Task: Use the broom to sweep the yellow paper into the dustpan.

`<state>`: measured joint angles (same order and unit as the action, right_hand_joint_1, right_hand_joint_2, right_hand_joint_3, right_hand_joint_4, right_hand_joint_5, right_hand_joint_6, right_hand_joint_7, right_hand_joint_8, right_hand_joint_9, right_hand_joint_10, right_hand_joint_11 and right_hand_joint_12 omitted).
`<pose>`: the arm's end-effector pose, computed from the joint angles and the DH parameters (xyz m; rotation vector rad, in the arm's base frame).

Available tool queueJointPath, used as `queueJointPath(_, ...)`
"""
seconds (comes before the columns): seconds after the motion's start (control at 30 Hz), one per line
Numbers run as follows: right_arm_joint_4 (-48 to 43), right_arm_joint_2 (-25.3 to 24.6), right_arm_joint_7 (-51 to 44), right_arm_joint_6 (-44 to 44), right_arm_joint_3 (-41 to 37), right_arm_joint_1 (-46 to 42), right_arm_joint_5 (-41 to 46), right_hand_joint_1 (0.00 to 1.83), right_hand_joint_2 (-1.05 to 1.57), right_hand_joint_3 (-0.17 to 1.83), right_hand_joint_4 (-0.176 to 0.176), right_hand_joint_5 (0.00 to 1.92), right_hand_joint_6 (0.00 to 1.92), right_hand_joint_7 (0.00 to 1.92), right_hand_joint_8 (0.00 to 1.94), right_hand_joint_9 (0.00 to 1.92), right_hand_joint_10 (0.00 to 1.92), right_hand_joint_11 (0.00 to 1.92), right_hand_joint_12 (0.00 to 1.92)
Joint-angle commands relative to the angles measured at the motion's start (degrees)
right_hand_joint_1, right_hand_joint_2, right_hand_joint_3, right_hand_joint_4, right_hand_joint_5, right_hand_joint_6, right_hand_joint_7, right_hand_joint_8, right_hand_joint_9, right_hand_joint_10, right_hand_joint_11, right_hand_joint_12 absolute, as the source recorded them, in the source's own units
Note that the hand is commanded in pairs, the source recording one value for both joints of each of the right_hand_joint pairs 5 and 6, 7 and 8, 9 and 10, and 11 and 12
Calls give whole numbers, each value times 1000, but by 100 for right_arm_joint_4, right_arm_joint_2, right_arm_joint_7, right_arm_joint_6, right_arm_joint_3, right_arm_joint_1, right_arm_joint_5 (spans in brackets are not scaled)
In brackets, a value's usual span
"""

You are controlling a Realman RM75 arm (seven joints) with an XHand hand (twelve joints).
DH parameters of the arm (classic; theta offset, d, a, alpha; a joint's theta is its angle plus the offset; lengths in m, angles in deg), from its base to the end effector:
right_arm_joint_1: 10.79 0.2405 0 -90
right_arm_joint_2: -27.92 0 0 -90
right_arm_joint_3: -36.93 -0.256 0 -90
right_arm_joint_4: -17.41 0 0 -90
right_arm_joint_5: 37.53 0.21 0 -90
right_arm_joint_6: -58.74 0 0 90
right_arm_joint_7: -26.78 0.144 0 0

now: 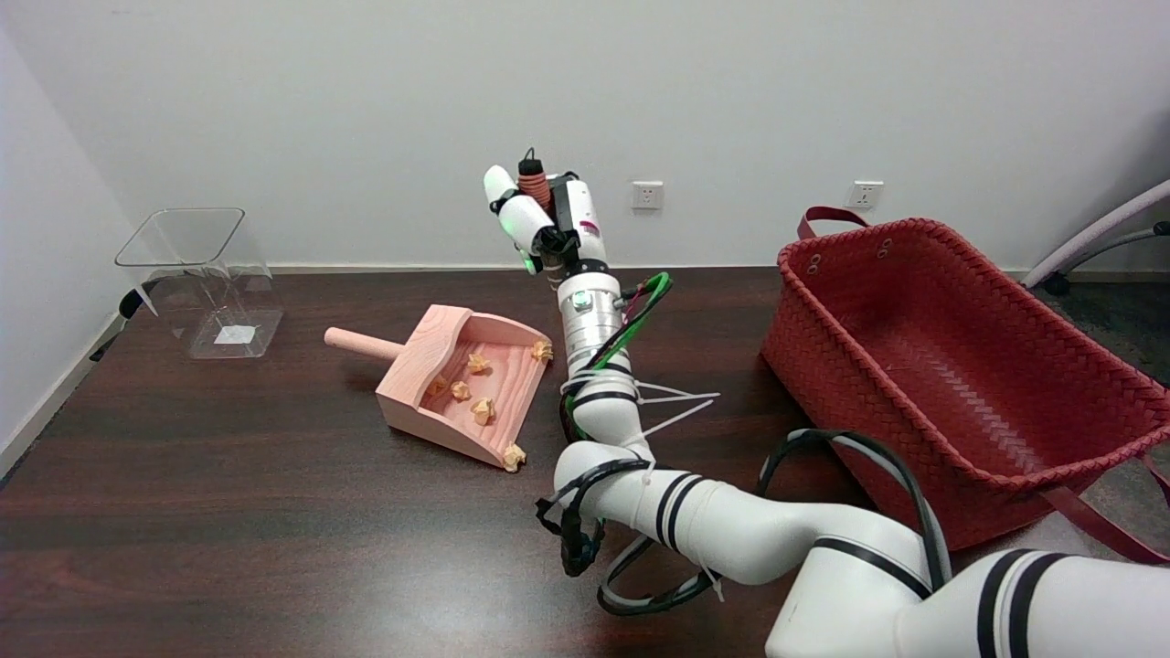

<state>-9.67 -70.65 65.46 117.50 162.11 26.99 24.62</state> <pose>-0.2470 -0.4578 0.1535 1.2946 -0.7180 1.3871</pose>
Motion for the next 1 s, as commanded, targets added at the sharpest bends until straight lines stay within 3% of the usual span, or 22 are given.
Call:
queueJointPath(0.03, 505, -75, -103, -699, -61, 236, 11, 620, 1571, 225, 0, 1920, 1920, 1920, 1920, 1920, 1920, 1920, 1920)
queueJointPath(0.57, 309, -203, 130, -689, -55, 261, 119, 614, 1571, 238, 0, 1920, 1920, 1919, 1919, 1920, 1920, 1920, 1920)
queueJointPath(1.0, 263, -285, 2178, -645, -61, 176, 219, 596, 1571, 282, 0, 1920, 1920, 1916, 1916, 1920, 1920, 1920, 1920)
